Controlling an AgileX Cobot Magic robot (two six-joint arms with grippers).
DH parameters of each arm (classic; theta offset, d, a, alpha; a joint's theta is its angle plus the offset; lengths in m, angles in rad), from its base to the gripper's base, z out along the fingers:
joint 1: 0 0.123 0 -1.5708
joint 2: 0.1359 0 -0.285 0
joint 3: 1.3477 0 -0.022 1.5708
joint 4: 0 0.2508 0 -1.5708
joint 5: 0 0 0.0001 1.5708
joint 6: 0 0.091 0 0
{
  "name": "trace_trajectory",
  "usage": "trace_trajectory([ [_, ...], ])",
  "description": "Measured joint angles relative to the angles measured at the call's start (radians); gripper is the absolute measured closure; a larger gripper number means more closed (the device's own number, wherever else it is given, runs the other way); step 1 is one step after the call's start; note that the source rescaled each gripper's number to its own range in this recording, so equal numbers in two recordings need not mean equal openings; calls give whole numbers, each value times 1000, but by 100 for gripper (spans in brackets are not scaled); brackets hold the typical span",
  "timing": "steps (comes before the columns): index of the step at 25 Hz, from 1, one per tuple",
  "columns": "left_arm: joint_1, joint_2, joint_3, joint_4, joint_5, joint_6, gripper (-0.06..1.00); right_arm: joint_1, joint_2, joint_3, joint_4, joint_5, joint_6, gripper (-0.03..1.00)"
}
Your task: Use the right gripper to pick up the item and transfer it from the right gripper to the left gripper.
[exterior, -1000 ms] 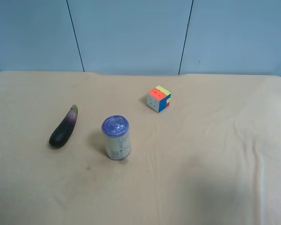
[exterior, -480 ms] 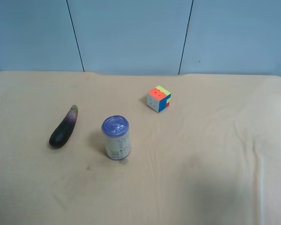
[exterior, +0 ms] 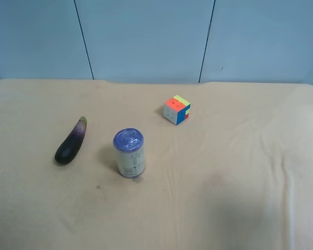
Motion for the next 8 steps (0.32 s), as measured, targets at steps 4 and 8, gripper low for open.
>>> trace_trajectory([
  [4,0,0,0,0,0,0,-6,0,0,0,0,0,0,49],
  [8,0,0,0,0,0,-1,-6,0,0,0,0,0,0,49],
])
